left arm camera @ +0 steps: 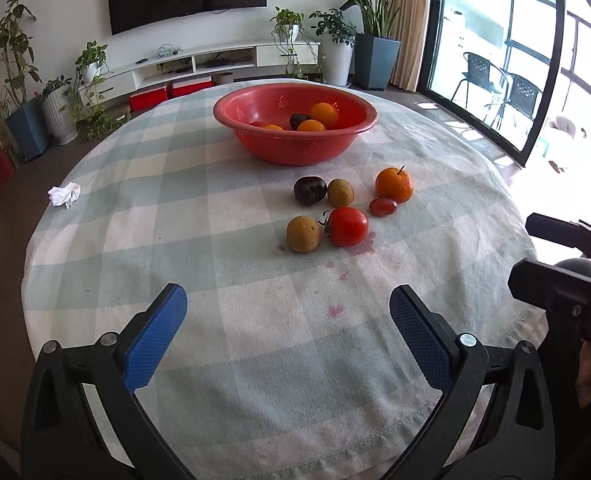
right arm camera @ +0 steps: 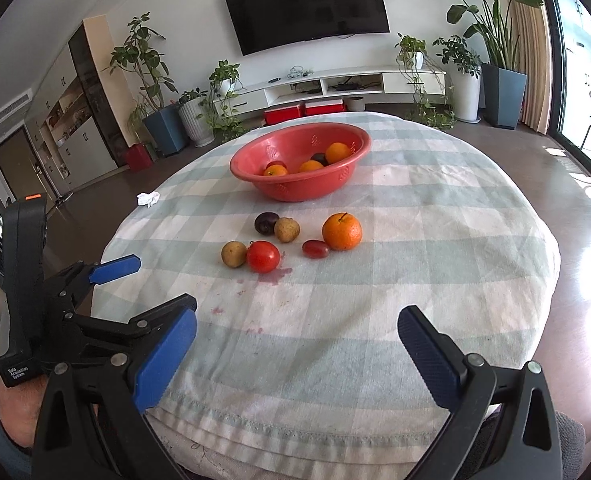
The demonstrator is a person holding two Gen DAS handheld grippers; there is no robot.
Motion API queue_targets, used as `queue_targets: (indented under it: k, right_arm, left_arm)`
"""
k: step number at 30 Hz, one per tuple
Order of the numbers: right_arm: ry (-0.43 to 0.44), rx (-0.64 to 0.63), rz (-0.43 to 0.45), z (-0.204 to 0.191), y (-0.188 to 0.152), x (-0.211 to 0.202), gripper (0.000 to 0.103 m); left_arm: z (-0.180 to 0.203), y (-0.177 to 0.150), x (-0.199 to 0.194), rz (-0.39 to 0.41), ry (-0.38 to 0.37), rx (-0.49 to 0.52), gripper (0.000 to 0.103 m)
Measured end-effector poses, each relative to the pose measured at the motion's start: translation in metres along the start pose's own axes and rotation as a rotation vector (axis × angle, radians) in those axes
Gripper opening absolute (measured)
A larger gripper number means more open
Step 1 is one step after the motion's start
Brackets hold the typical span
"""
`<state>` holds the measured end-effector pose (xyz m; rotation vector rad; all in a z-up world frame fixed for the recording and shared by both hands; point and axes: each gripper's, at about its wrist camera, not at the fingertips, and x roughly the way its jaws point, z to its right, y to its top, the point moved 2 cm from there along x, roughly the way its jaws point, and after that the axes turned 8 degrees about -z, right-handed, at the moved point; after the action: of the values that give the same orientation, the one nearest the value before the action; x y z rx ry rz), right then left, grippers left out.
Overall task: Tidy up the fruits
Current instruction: 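Lift both open tools away from the red bowl, then move the left tool to the brown round fruit and close on it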
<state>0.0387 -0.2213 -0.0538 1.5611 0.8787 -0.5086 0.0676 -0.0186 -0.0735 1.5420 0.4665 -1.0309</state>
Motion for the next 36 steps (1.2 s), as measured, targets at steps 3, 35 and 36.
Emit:
queue_targets:
  k: [3,35,36]
  right_arm:
    - [-0.004,0.003,-0.002,0.0,-0.002,0.001,0.103]
    - [-0.024,0.022,0.011,0.016,0.004,0.001,0.102]
    - [-0.025,0.023,0.012,0.016,0.004,0.001,0.102]
  left_arm:
    - [-0.002,0.001,-0.001,0.003,-0.007,-0.007,0.103]
    - [-0.012,0.063,0.083,-0.185,-0.159,0.244,0.062]
    - [-0.013,0.063,0.085,-0.188,-0.164,0.245,0.062]
